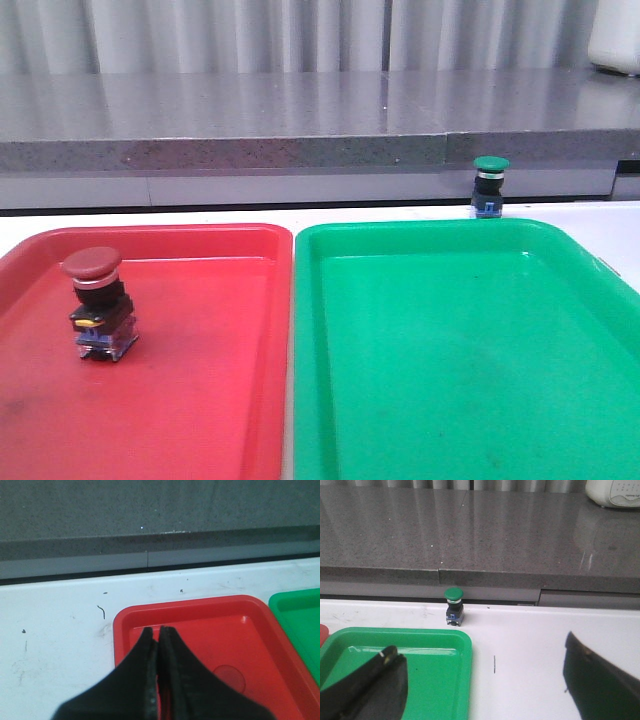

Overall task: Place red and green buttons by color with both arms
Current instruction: 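Open the left gripper and raise it away from the red tray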

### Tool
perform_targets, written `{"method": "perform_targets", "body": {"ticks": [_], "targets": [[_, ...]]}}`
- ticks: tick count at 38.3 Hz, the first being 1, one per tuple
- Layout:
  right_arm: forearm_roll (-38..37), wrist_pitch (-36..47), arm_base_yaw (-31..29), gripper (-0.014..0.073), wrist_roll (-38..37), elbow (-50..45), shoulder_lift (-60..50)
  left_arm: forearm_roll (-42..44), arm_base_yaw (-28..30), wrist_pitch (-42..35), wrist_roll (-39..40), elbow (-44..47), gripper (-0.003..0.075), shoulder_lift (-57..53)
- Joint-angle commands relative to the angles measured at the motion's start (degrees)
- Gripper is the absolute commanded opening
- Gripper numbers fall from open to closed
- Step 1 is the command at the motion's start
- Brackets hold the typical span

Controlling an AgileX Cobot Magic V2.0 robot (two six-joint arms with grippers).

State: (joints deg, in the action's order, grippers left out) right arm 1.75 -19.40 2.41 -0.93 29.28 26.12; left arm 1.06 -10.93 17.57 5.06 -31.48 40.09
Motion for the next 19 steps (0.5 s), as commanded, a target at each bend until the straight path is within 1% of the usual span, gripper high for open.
{"method": "perform_targets", "body": {"ticks": [1, 5, 12, 14, 19], "targets": [[0.1, 4.1, -0.4, 0.0647, 0.1, 2.0, 0.7, -0.7, -0.4, -6.5, 0.4, 3.6, -0.002, -8.5], [0.1, 4.1, -0.4, 0.0647, 0.1, 2.0, 0.7, -0.7, -0.4, -5.2, 0.4, 7.8, -0.002, -18.2], [0.1, 4.1, -0.4, 0.0647, 0.1, 2.0, 0.7, -2.5, -0.4, -1.2, 0.4, 11.5, -0.002, -31.9], [0.1, 4.1, -0.4, 0.0647, 0.1, 2.0, 0.7, -2.5, -0.4, -0.2, 0.4, 12.0, -0.002, -34.6], [0.1, 4.1, -0.4, 0.0647, 0.1, 2.0, 0.7, -2.5, -0.4, -0.6, 0.4, 12.6, -0.002, -37.6]]}}
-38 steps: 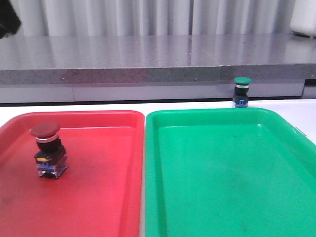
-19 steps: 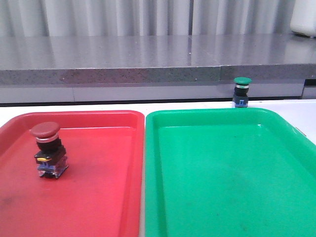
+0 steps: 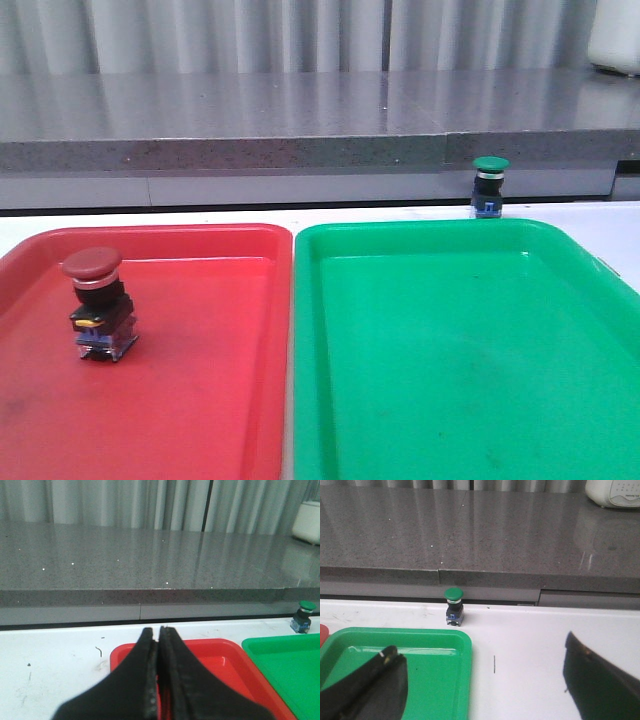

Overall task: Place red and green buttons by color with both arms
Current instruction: 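Open the left gripper and raise it away from the red tray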

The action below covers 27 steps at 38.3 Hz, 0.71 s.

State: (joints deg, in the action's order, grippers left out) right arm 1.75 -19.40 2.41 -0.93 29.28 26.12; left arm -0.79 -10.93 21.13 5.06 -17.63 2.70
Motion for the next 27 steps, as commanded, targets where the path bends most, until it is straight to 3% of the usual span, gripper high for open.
{"method": "perform_targets", "body": {"ticks": [1, 18, 27], "targets": [[0.1, 4.1, -0.4, 0.0647, 0.1, 2.0, 0.7, -0.6, -0.4, -4.3, 0.4, -1.3, -0.002, -0.4], [0.1, 4.1, -0.4, 0.0647, 0.1, 2.0, 0.7, -0.6, -0.4, -4.5, 0.4, -1.3, -0.002, -0.4], [0.1, 11.3, -0.4, 0.0632, 0.1, 2.3, 5.4, -0.6, -0.4, -4.5, 0.4, -1.3, -0.002, -0.4]]}}
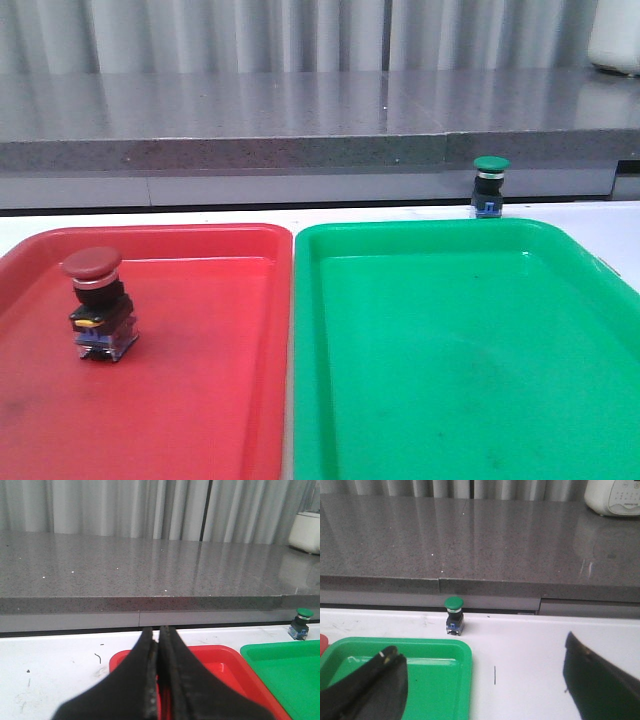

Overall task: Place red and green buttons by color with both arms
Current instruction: 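Open the left gripper and raise it away from the red tray, then lower the right gripper over the green-capped button behind the green tray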

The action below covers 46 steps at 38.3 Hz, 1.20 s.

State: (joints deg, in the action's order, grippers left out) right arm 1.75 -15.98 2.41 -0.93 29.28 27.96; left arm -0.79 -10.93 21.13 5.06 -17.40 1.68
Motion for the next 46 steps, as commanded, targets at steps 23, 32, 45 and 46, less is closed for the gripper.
{"method": "perform_targets", "body": {"ticks": [23, 32, 45, 46], "targets": [[0.1, 11.7, 2.9, 0.0663, 0.1, 28.3, 52.2, -0.6, -0.4, -4.5, 0.4, -1.4, -0.002, 0.7], [0.2, 6.4, 5.7, 0.0663, 0.1, 43.2, 68.0, -0.6, -0.4, -4.5, 0.4, -1.4, -0.002, 0.7], [0.2, -3.6, 5.6, 0.0663, -3.1, 60.3, 82.2, -0.6, -0.4, -4.5, 0.4, -1.4, -0.002, 0.7], [0.2, -3.9, 5.5, 0.0663, -3.3, 61.0, 83.2, -0.6, -0.4, -4.5, 0.4, -1.4, -0.002, 0.7]]}}
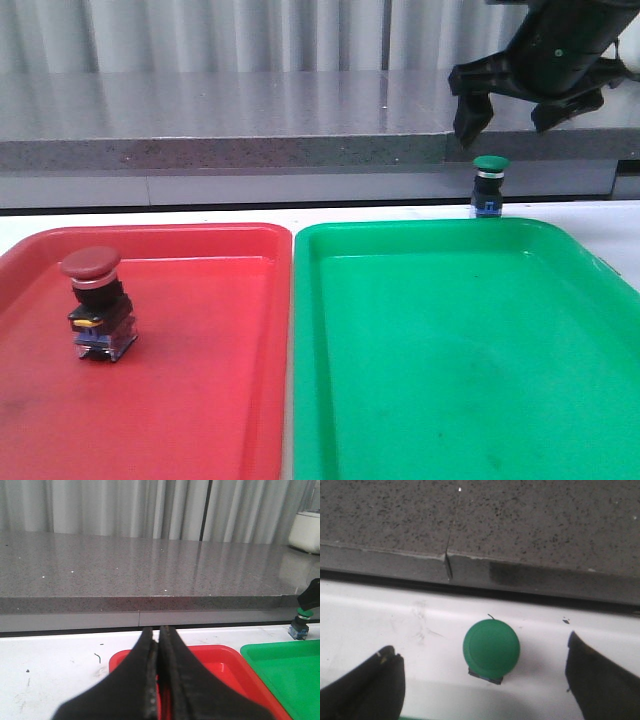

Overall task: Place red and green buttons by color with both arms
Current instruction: 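Lower the right gripper over the green-capped button behind the green tray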

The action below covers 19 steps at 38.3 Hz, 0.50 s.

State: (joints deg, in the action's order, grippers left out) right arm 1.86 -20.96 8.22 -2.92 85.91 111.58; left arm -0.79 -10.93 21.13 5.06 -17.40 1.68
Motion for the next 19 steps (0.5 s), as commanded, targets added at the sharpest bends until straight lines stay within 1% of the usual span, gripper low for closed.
{"method": "perform_targets", "body": {"ticks": [1, 5, 14, 16, 19], "targets": [[0.1, 0.6, -0.5, 0.0663, -2.0, 5.3, 0.3, -0.6, -0.4, -4.5, 0.4, -1.4, -0.002, 0.7], [0.1, 0.0, -1.2, 0.0663, -4.0, 7.6, 3.3, -0.6, -0.4, -4.5, 0.4, -1.4, -0.002, 0.7], [0.1, -0.5, -1.9, 0.0662, -4.1, 9.9, 6.4, -0.6, -0.4, -4.5, 0.4, -1.4, -0.002, 0.7], [0.1, -0.7, -1.9, 0.0645, -4.1, 9.9, 6.4, -0.6, -0.4, -4.5, 0.4, -1.4, -0.002, 0.7], [0.2, -1.2, -1.7, 0.0573, -4.1, 9.9, 6.4, -0.6, -0.4, -4.5, 0.4, -1.4, -0.002, 0.7]]}}
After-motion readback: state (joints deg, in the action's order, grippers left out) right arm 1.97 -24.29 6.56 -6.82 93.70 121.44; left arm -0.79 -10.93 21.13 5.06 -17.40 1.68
